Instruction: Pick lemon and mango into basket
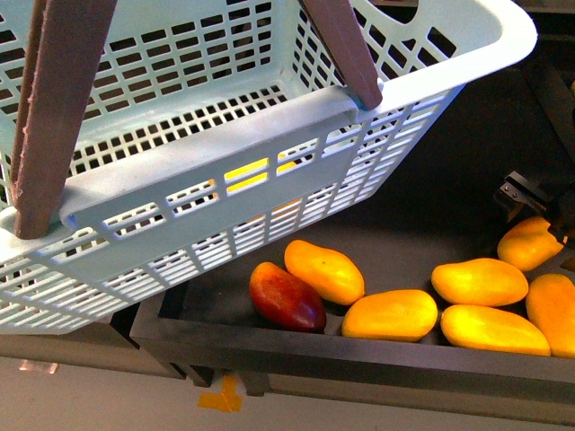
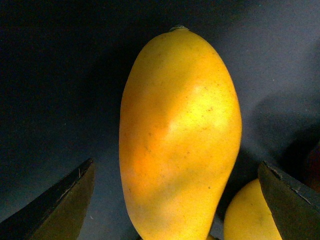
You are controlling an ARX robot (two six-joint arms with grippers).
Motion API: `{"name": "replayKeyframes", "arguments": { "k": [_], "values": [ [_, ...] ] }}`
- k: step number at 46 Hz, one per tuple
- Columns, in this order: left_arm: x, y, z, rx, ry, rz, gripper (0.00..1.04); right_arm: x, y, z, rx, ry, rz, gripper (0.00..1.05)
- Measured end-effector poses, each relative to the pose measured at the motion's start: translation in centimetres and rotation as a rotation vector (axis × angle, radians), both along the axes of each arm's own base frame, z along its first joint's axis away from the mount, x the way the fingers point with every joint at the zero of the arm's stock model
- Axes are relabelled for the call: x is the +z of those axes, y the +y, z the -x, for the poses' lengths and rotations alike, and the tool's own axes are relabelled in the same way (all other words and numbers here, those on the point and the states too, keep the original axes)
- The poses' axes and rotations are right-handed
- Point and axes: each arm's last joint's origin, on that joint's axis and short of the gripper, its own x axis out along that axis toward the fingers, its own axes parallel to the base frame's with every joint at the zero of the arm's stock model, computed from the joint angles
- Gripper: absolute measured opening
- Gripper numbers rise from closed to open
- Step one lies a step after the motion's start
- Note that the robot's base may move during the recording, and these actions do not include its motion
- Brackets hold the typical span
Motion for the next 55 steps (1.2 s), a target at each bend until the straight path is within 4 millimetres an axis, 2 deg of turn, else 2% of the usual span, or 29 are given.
{"name": "replayKeyframes", "arguments": {
  "k": [12,23,27,31,39,46,48,55],
  "values": [
    [0.0,0.0,0.0,0.000,0.000,0.000,0.14,-1.7,0.0,-0.4,-0.008,0.020,0.001,0.95],
    [0.0,0.0,0.0,0.000,0.000,0.000,0.14,-1.9,-0.1,-0.3,0.002,-0.011,-0.025,0.65],
    [0.0,0.0,0.0,-0.001,0.000,0.000,0.14,-1.7,-0.2,0.1,0.020,-0.031,-0.028,0.59],
    [0.0,0.0,0.0,0.000,0.000,0.000,0.14,-1.1,-0.4,0.6,0.042,-0.049,-0.043,0.58],
    [0.0,0.0,0.0,0.000,0.000,0.000,0.14,2.3,-1.0,1.5,0.113,-0.135,-0.010,0.58],
    [0.0,0.0,0.0,0.000,0.000,0.000,0.14,7.3,-1.3,2.5,0.205,-0.263,0.004,0.58],
    [0.0,0.0,0.0,0.000,0.000,0.000,0.14,9.4,-1.2,3.1,0.234,-0.316,0.010,0.58],
    [0.0,0.0,0.0,0.000,0.000,0.000,0.14,14.7,-0.8,5.2,0.319,-0.445,0.013,0.57]
  ]
}}
